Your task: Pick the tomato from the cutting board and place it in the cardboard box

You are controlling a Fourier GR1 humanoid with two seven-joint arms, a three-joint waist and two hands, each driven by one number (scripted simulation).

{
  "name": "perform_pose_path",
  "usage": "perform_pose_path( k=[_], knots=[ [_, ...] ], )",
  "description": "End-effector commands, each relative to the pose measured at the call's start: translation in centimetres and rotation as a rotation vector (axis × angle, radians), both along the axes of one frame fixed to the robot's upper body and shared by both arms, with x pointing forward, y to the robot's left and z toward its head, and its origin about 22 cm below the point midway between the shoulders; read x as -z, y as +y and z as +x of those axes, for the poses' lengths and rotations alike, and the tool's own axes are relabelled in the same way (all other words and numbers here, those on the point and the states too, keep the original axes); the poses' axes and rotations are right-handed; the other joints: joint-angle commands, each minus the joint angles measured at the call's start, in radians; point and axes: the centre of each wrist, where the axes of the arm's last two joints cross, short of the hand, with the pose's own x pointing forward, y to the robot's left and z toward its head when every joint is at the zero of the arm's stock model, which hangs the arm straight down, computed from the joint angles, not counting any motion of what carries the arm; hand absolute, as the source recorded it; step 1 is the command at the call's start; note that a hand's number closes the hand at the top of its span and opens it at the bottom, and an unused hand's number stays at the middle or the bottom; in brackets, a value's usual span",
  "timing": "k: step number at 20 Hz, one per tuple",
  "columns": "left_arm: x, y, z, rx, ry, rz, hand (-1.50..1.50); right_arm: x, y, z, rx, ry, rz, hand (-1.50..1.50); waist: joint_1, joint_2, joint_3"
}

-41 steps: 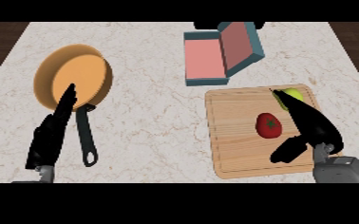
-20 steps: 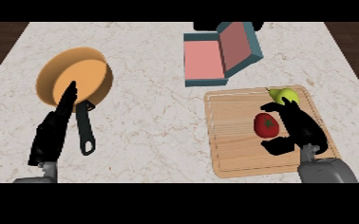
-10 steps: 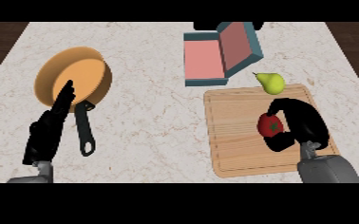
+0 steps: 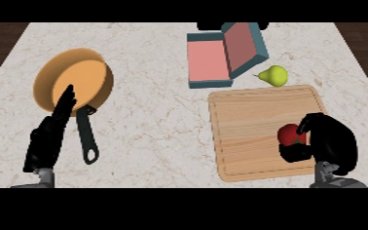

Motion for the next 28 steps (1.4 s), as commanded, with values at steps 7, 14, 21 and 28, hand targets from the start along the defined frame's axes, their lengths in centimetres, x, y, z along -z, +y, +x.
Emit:
perform_pose_path(
  k=[7,14,21,28],
  knots=[
    [0.5,-1.8,-0.2,-0.002,0.002,0.012,0.0,-7.0,2.4,-2.4,0.083,-0.198,-0.048,1.5,0.006,0.004,0.0],
    [1.4,-0.1,-0.2,0.008,0.026,0.008,0.0,-12.3,5.4,-1.4,-0.143,-0.583,0.16,1.5,0.015,0.006,0.0],
    [-0.1,-1.4,0.6,0.0,0.012,0.002,0.0,-16.4,7.4,4.1,-0.245,-0.639,0.218,1.5,0.021,0.008,0.0],
    [-0.8,0.1,0.3,0.014,-0.001,-0.004,0.0,-18.8,11.4,9.1,-0.224,-0.625,0.202,1.5,0.027,0.009,0.0]
  ],
)
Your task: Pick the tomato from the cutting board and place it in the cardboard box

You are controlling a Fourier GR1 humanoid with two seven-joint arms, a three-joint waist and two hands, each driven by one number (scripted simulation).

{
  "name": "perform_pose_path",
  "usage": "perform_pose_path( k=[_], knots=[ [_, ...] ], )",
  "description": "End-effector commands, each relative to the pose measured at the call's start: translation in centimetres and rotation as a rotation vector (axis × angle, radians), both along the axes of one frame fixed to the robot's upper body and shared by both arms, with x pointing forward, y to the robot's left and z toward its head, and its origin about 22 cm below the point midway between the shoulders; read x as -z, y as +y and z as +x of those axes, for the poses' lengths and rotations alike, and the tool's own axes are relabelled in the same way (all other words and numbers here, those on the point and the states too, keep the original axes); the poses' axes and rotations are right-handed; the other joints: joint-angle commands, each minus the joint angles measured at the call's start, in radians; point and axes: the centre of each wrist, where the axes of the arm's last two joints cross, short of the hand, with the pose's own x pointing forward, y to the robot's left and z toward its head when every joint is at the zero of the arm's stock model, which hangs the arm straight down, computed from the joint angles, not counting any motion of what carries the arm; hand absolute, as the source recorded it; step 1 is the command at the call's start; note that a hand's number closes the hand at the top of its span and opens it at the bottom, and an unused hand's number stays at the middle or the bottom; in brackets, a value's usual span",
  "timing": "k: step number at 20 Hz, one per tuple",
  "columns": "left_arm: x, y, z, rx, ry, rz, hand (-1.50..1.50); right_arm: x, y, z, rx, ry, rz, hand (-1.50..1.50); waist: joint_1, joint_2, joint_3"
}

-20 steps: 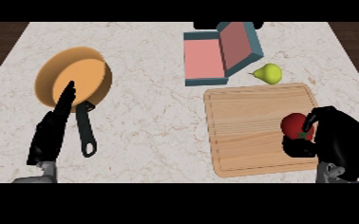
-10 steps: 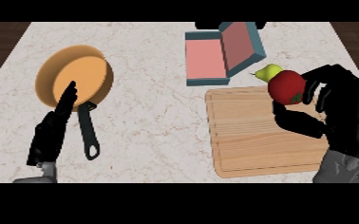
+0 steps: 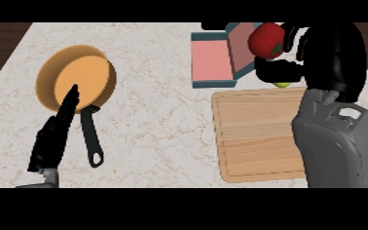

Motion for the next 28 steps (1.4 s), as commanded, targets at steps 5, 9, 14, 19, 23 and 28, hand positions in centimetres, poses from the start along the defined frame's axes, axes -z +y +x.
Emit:
perform_pose_path(
  k=[5,9,14,19,23,28],
  knots=[
    [-0.3,-0.5,0.7,0.003,0.009,0.007,0.0,-0.2,3.2,7.7,-0.006,0.081,0.007,1.5,0.009,0.006,-0.001],
    [-1.5,-0.1,0.6,0.011,0.018,-0.003,0.0,2.4,1.6,10.7,0.011,0.142,0.038,1.5,0.013,0.007,-0.001],
    [0.2,-1.0,-0.8,0.028,0.017,-0.012,0.0,4.8,1.5,13.4,0.014,0.239,0.033,1.5,0.017,0.008,-0.001],
    [-0.6,-1.3,1.1,0.027,0.006,0.004,0.0,7.9,2.8,14.7,0.084,0.273,0.1,1.5,0.02,0.013,-0.001],
    [0.0,0.2,2.3,0.014,-0.007,-0.003,0.0,8.2,1.8,15.8,0.084,0.286,0.13,-1.5,0.027,0.019,-0.001],
    [0.0,-0.4,2.3,0.023,-0.001,0.003,0.0,8.8,0.4,16.1,0.061,0.191,0.216,-1.5,0.025,0.019,-0.001]
  ],
)
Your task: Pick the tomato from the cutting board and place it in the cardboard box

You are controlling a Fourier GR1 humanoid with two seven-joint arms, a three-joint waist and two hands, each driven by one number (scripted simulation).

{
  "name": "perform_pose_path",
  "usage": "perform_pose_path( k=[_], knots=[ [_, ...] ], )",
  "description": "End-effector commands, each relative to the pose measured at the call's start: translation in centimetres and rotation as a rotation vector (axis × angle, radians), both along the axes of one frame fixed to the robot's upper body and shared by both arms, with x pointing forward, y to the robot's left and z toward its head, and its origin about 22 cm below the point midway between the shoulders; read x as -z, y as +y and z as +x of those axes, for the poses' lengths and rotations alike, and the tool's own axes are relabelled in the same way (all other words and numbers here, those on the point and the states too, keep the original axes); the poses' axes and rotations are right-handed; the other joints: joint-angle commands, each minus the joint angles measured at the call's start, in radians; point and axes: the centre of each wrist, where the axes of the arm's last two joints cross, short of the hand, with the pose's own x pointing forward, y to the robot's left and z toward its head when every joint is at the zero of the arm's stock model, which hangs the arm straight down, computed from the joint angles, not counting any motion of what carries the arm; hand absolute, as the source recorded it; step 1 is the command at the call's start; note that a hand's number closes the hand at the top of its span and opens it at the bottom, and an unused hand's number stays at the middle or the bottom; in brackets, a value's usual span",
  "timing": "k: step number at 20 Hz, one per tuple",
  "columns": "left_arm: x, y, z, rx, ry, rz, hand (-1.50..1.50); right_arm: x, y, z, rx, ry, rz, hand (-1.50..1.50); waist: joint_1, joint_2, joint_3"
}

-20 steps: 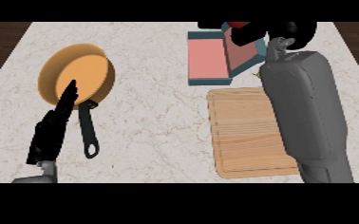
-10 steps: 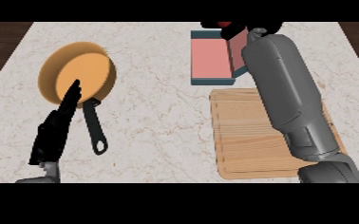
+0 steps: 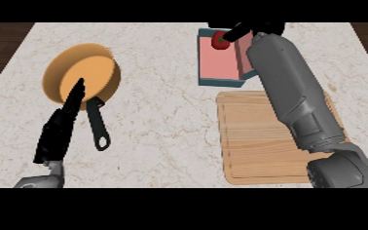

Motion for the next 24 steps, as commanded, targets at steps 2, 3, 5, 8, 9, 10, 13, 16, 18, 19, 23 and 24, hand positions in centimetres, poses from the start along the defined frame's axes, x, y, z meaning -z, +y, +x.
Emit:
perform_pose_path(
  k=[2,3,5,8,9,10,13,16,18,19,23,24],
  knots=[
    [0.2,0.2,-1.2,-0.002,0.031,0.006,0.0,1.6,-0.4,-0.2,0.079,-0.167,0.102,-1.5,0.011,0.0,-0.001],
    [0.0,-0.7,0.3,0.008,0.015,-0.013,0.0,1.0,-0.8,-0.1,0.105,-0.231,0.125,-1.5,0.008,0.007,-0.001],
    [-0.3,-1.1,-0.6,-0.003,0.036,-0.01,0.0,-0.7,0.0,0.1,0.158,-0.338,0.192,-1.5,0.008,-0.001,0.0],
    [0.0,1.7,0.8,-0.01,0.02,-0.005,0.0,-2.5,-2.5,0.4,0.193,-0.425,0.283,-1.5,-0.012,0.0,-0.002],
    [0.4,-0.7,-0.9,0.003,0.018,-0.01,0.0,-0.4,-1.4,-0.1,0.231,-0.46,0.308,-1.5,0.0,-0.003,0.0],
    [0.6,0.5,-1.1,-0.025,0.025,-0.006,0.0,-0.8,-4.2,-0.1,0.216,-0.502,0.322,-1.5,-0.013,-0.006,0.0],
    [0.3,0.6,-1.0,-0.033,0.039,-0.007,0.0,-0.4,-5.8,-0.7,0.251,-0.57,0.397,-1.5,-0.032,-0.014,-0.001],
    [-0.5,2.4,-0.7,-0.061,0.029,0.012,0.0,-1.0,-9.3,-1.4,0.303,-0.624,0.418,-1.5,-0.044,-0.018,-0.001],
    [0.4,2.0,-1.5,-0.053,0.055,0.014,0.0,-0.8,-12.2,-2.5,0.361,-0.631,0.406,-1.5,-0.06,-0.024,-0.002],
    [-0.1,1.1,-2.5,-0.062,0.063,-0.002,0.0,0.3,-13.5,-3.4,0.387,-0.628,0.388,-1.5,-0.066,-0.03,-0.002],
    [-0.3,2.3,-2.5,-0.08,0.064,0.003,0.0,-0.8,-18.3,-6.8,0.398,-0.652,0.413,-1.5,-0.08,-0.034,-0.002],
    [0.4,1.3,-1.7,-0.088,0.052,0.0,0.0,0.3,-18.7,-8.1,0.381,-0.69,0.423,-1.5,-0.082,-0.03,-0.002]
  ],
)
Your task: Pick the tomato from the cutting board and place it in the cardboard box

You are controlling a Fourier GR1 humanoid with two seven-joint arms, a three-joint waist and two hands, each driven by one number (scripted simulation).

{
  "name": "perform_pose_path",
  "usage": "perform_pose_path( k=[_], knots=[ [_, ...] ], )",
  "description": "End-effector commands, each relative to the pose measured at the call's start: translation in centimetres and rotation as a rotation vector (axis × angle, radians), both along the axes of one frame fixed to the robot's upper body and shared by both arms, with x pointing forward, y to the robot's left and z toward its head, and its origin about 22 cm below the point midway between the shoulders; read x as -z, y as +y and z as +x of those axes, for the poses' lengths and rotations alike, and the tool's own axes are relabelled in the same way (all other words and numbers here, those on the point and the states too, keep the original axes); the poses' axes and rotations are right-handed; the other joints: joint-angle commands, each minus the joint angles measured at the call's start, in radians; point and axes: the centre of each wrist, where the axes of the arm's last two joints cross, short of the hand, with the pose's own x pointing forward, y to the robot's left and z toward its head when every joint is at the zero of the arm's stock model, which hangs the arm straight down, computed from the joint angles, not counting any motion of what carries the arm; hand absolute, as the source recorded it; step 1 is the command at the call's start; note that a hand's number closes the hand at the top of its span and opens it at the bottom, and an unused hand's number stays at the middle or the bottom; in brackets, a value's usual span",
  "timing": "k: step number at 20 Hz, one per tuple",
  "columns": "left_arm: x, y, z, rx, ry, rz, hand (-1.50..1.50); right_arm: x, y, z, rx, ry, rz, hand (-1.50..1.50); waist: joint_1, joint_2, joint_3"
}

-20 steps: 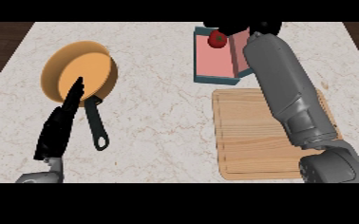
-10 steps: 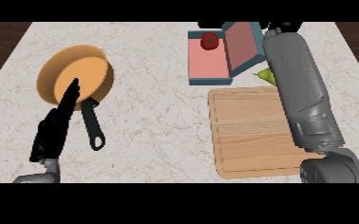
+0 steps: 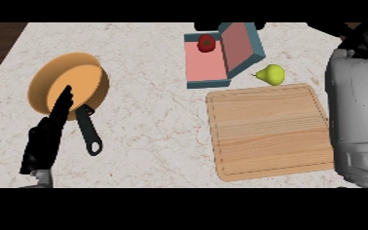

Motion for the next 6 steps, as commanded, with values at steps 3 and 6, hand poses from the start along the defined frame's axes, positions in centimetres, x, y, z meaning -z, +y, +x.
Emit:
perform_pose_path(
  k=[3,6],
  knots=[
    [1.5,-0.8,-0.2,-0.009,-0.002,-0.002,0.0,0.2,-7.1,-6.9,0.001,-0.03,-0.053,-1.5,-0.01,0.001,-0.001],
    [0.4,-0.5,-0.6,0.012,-0.001,-0.014,0.0,1.1,-8.5,-10.7,-0.039,-0.011,-0.046,-1.5,0.003,0.003,-0.001]
  ],
)
